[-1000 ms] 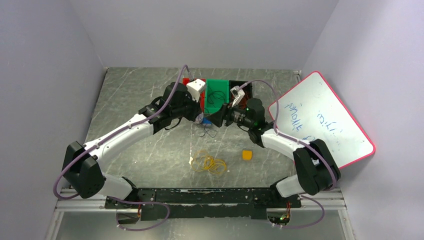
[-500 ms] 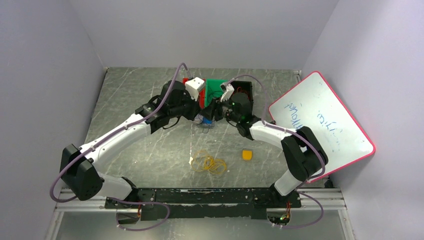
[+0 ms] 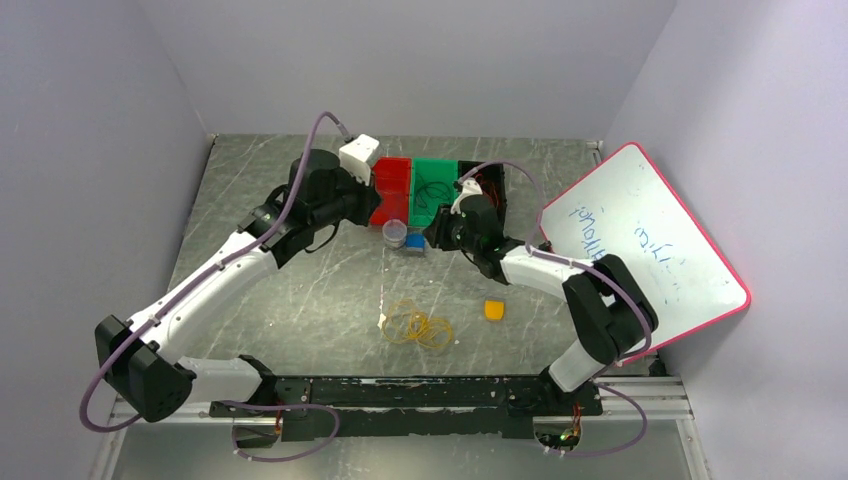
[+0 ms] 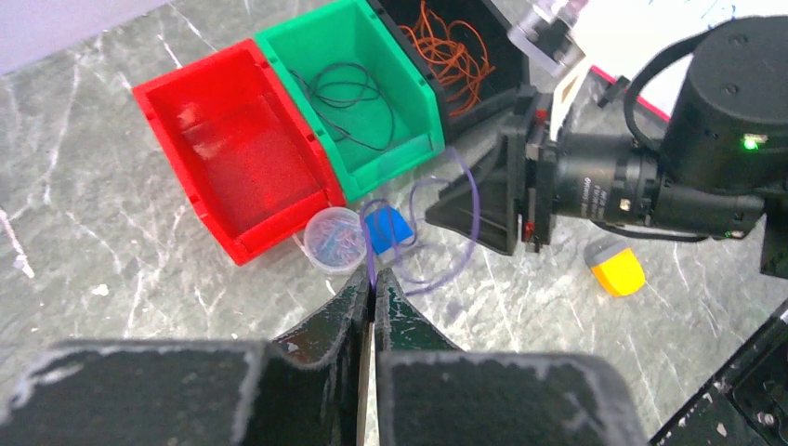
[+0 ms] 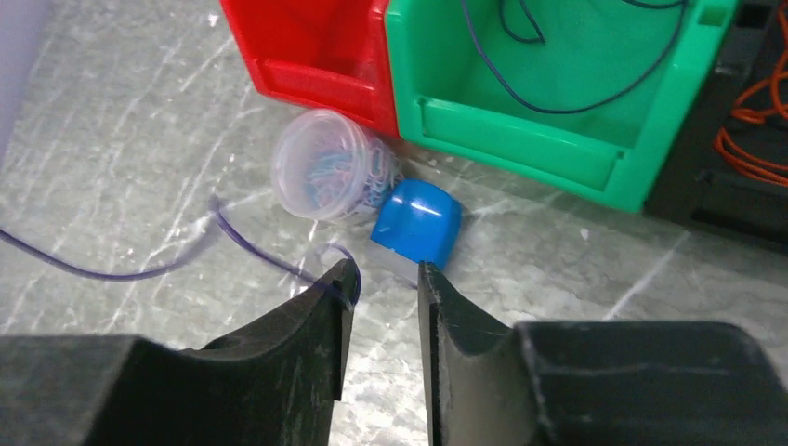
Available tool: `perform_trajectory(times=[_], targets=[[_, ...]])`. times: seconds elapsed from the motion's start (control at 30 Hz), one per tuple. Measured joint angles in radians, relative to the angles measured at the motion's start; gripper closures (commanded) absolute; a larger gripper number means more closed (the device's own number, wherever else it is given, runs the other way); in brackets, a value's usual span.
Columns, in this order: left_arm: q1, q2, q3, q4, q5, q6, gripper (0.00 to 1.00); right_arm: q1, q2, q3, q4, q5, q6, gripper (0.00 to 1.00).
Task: Untangle the cables
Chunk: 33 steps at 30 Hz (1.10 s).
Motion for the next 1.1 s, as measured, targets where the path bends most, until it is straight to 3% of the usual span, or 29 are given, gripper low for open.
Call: perform_trajectory(times=[0.2, 0.4, 0.6, 0.73, 1.1], targets=[[0.034, -0.008, 0.003, -0.002, 0.0, 0.002, 0.93, 0.001, -0.035, -0.019, -0.041, 0.048, -0.003, 0.71], [0.048, -0.008, 0.031, -0.021, 0.0, 0.01, 0.93, 0.0, -0.08, -0.036, -0.044, 0.063, -0.022, 0.6], [0.051, -0.009, 0.065, -0.028, 0.002, 0.018, 0.93, 0.0, -0.155, -0.055, -0.04, 0.034, -0.068, 0.58], [0.053, -0.009, 0.08, -0.046, 0.008, 0.02, 0.93, 0.0, -0.203, -0.066, -0.026, 0.016, -0.09, 0.64], [0.055, -0.013, 0.113, -0.055, 0.01, 0.02, 0.93, -0.02, -0.229, -0.069, -0.012, 0.005, -0.094, 0.96]])
